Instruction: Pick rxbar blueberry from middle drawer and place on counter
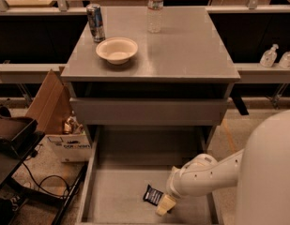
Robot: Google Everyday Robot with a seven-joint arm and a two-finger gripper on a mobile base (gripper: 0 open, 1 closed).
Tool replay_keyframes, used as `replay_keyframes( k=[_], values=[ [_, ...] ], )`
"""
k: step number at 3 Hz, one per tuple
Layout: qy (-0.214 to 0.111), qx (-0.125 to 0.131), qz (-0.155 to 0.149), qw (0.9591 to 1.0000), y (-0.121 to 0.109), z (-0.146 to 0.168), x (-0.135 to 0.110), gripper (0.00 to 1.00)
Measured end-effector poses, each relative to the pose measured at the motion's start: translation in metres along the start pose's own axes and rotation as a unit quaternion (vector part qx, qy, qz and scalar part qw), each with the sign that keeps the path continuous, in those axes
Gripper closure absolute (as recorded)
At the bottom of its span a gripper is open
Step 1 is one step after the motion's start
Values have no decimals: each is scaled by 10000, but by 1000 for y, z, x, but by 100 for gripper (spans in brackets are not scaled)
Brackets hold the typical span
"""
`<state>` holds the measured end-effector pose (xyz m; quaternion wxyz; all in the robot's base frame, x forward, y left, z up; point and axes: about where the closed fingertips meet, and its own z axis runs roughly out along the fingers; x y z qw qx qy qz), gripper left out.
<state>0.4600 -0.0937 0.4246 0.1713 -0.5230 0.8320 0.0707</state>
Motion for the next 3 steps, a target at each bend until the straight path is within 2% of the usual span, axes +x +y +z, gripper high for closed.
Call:
replay_keyframes(
  k=[2, 3],
  values=[
    [88, -72, 208, 9997, -5, 36, 12, 0],
    [100, -137, 314, 9994, -1, 49, 16, 0]
  ],
)
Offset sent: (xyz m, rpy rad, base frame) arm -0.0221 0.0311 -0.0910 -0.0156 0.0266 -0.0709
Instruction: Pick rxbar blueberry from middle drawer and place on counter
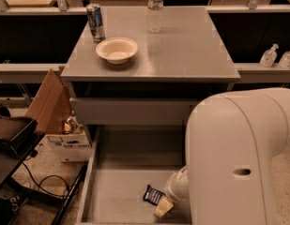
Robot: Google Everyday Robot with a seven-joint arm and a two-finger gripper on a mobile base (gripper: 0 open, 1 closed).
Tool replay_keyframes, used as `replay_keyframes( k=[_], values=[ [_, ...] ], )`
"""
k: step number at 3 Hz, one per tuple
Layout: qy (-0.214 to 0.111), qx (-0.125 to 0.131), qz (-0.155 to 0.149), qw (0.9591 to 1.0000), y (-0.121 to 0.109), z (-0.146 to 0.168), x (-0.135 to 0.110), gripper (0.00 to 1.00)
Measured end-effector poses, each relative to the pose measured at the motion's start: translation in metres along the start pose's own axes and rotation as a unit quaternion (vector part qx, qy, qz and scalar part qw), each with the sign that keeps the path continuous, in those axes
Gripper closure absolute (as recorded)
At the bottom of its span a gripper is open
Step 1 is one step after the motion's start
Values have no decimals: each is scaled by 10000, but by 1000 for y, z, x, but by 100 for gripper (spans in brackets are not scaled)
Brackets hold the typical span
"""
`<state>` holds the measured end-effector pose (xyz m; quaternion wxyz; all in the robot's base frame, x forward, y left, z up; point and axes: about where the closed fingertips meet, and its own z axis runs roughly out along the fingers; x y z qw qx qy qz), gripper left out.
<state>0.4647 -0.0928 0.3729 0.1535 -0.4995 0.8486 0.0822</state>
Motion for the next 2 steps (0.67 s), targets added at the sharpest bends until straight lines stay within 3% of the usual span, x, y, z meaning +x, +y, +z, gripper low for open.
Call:
replay_keyframes(
  k=[1, 2],
  values=[
    [-32, -115, 125, 9999, 14, 16, 1, 0],
    [-49, -258, 203, 9994, 36, 36, 0, 17]
  ],
)
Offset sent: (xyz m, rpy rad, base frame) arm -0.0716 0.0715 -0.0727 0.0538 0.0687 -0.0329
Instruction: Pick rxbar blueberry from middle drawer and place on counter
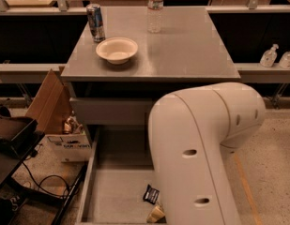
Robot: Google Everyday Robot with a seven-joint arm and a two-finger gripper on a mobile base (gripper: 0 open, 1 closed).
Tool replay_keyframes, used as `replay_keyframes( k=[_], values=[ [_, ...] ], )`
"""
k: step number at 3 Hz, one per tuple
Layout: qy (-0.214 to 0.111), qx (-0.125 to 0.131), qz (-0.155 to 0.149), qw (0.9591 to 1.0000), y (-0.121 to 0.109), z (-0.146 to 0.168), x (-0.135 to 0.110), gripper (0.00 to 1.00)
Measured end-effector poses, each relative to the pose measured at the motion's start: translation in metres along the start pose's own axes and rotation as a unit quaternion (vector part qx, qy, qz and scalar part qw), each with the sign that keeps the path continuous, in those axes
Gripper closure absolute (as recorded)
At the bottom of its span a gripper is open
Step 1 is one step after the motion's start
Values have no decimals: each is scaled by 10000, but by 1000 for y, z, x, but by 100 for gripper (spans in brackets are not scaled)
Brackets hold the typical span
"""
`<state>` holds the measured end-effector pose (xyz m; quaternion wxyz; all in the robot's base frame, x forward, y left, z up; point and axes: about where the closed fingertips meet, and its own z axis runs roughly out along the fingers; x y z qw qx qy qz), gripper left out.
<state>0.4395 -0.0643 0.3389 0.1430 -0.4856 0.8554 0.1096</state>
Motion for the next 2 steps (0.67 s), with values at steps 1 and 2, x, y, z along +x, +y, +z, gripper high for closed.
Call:
replay_keyframes(
  k=[1, 2],
  values=[
    [-21, -49, 17, 10000, 12, 9, -2, 40],
    [-21, -49, 17, 10000, 13, 2, -5, 63]
  ],
)
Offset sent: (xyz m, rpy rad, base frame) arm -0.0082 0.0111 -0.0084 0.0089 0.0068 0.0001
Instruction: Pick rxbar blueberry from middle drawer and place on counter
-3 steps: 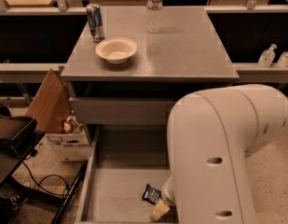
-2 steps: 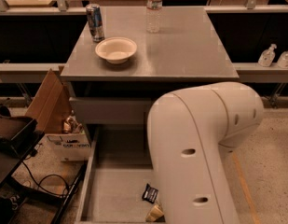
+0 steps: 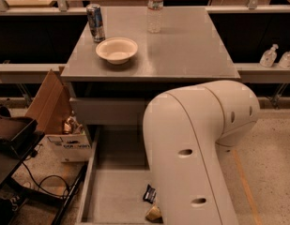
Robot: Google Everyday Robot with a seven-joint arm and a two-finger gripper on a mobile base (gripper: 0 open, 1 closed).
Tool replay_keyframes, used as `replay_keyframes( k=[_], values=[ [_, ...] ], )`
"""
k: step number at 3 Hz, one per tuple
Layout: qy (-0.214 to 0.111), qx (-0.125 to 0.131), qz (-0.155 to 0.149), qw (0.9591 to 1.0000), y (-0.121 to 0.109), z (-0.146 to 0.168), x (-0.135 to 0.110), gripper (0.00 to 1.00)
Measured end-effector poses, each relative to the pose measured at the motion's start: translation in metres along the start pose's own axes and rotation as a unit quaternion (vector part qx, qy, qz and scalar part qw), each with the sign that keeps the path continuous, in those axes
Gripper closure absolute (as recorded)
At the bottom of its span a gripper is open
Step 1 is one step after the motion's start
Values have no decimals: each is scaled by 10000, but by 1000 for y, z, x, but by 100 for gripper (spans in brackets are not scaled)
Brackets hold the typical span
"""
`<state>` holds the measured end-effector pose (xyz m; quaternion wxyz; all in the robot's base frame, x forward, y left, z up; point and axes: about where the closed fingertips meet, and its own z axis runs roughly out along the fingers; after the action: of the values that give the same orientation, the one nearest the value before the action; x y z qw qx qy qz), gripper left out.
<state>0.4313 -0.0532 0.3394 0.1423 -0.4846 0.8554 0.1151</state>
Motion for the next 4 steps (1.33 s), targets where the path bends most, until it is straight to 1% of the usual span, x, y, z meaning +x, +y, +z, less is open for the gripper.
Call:
replay_keyframes(
  k=[1, 2, 4],
  values=[
    [0, 0, 0, 10000, 1, -8, -3, 87],
    [0, 0, 0, 10000, 1, -11, -4, 100],
    [-52, -37, -27, 10000, 3, -10, -8, 100]
  ],
)
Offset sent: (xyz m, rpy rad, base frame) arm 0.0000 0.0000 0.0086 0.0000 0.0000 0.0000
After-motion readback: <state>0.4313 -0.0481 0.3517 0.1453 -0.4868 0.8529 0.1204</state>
